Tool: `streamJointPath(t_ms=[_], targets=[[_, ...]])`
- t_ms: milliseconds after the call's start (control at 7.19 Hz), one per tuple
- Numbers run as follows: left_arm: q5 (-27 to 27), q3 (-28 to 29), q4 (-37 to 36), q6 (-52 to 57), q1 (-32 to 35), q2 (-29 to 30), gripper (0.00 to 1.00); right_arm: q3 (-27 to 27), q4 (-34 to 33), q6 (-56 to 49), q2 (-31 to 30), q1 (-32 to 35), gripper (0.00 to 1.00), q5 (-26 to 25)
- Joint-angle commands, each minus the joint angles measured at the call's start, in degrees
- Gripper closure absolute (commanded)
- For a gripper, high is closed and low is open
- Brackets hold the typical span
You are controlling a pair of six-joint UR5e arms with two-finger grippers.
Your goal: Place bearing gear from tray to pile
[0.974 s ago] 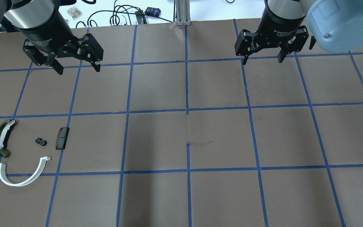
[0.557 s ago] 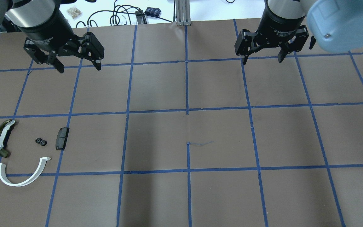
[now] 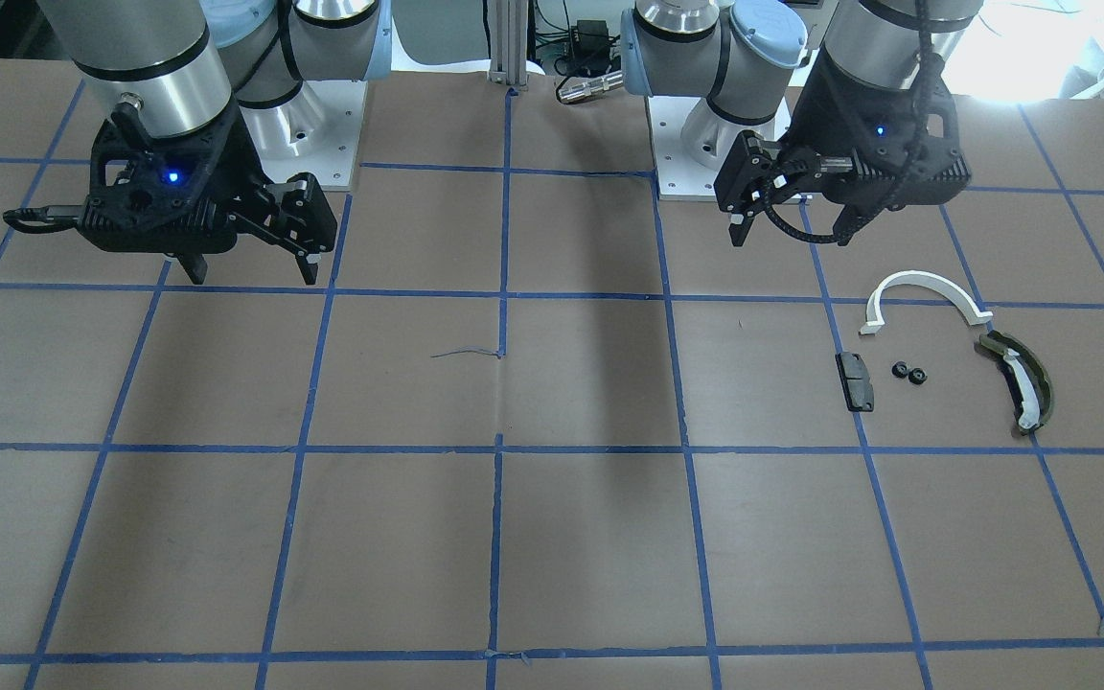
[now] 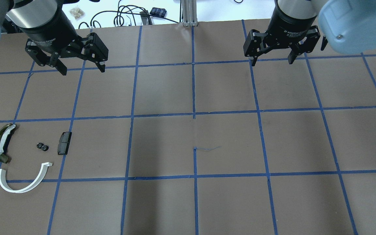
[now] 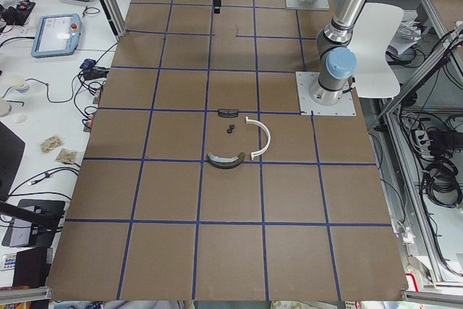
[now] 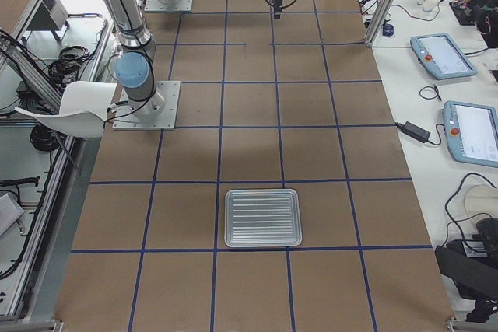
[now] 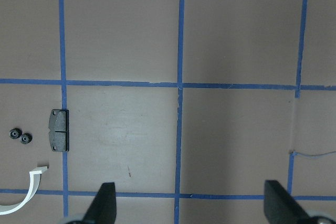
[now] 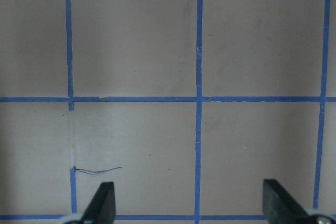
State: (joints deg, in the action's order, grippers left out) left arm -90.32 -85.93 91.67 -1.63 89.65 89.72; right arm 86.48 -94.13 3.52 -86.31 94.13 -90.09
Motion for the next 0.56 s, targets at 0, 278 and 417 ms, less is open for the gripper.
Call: streamJointPath(t_ms=[0, 278, 417], targets=[[0.1, 0.0, 0.0, 0.0, 0.0, 0.1, 0.00, 0.0, 0.1, 0.0, 0.0, 0.0, 0.00, 0.0], [0.1, 0.1, -0.1, -0.1, 0.0, 0.2, 0.00, 0.0, 0.1, 0.0, 0.0, 0.0, 0.00, 0.0], [0.1, 0.1, -0.3, -0.1, 0.0, 0.2, 0.00, 0.0, 0.1, 0.0, 0.0, 0.0, 0.00, 0.0]])
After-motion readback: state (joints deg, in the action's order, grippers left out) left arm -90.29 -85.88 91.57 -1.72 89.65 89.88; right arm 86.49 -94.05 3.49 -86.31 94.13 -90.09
